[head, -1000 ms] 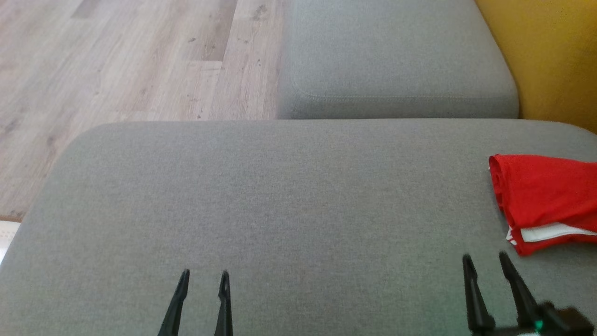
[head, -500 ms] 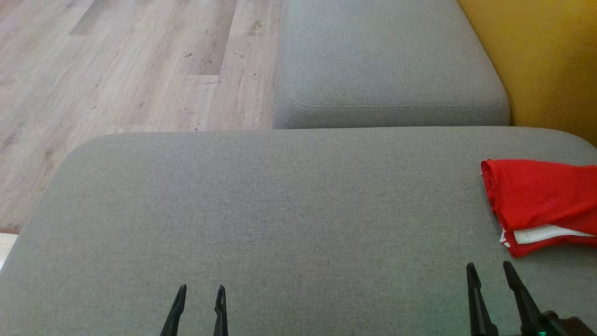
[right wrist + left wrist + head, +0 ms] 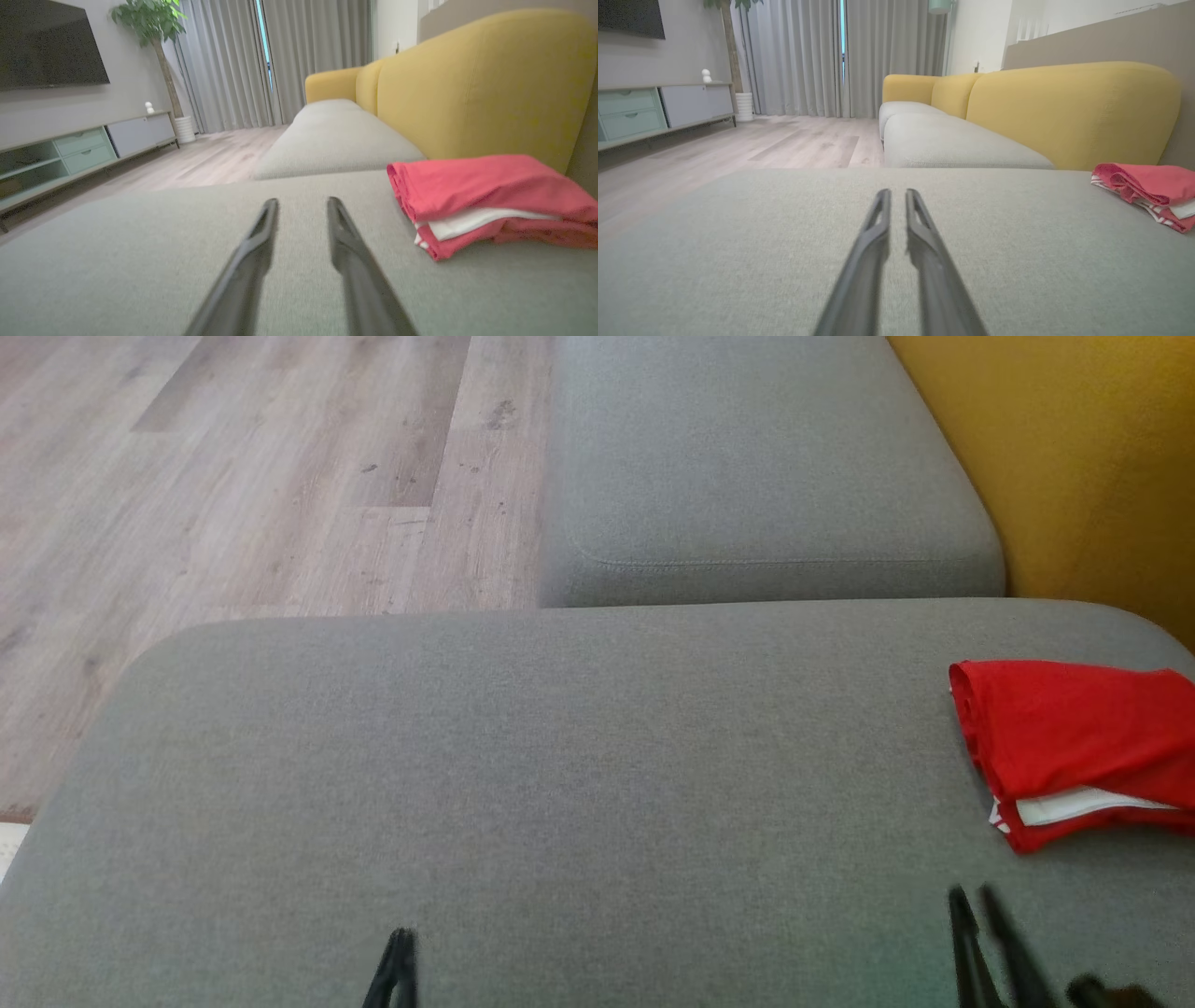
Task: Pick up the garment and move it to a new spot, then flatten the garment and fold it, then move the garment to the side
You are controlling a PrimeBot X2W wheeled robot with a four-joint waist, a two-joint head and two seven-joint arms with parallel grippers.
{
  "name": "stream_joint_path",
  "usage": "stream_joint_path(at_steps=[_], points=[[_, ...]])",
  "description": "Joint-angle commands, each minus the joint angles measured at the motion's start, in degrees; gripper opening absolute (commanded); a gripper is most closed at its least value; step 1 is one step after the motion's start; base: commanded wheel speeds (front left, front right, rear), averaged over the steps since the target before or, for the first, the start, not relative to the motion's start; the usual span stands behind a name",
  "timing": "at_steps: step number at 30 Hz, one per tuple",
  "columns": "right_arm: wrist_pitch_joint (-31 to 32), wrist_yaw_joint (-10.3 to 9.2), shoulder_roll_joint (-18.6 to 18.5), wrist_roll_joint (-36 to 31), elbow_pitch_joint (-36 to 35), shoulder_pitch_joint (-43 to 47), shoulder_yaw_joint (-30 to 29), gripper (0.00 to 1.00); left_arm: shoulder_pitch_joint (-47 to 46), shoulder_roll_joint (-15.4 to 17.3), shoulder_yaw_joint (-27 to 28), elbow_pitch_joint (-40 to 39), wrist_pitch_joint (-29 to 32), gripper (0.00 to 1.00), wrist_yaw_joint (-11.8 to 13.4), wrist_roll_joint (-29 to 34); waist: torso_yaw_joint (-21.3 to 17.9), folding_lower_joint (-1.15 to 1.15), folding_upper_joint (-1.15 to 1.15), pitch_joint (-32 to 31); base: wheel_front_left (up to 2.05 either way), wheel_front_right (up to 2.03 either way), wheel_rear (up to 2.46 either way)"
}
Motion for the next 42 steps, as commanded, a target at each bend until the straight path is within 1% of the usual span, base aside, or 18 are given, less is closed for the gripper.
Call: stream_joint_path(at_steps=[1,3,42], points=[[0.0,0.0,0.0,0.1,1.0,0.2,0.1,0.0,0.3,0.0,0.0,0.9,0.1,0.0,0.0,-0.1,0.0,0.0,0.0,0.0,0.0,0.0,0.0],[0.1,0.0,0.0,0.1,3.2,0.9,0.3,0.0,0.3,0.1,0.4,2.0,0.2,0.0,0.0,-0.1,0.0,0.0,0.0,0.0,0.0,0.0,0.0],[5.3,-0.02,-1.1,26.3,5.2,-6.8,-0.7,0.0,-7.1,1.3,5.1,4.6,5.1,0.0,-3.7,-27.5,-1.3,0.0,0.0,3.3,0.0,0.0,0.0]])
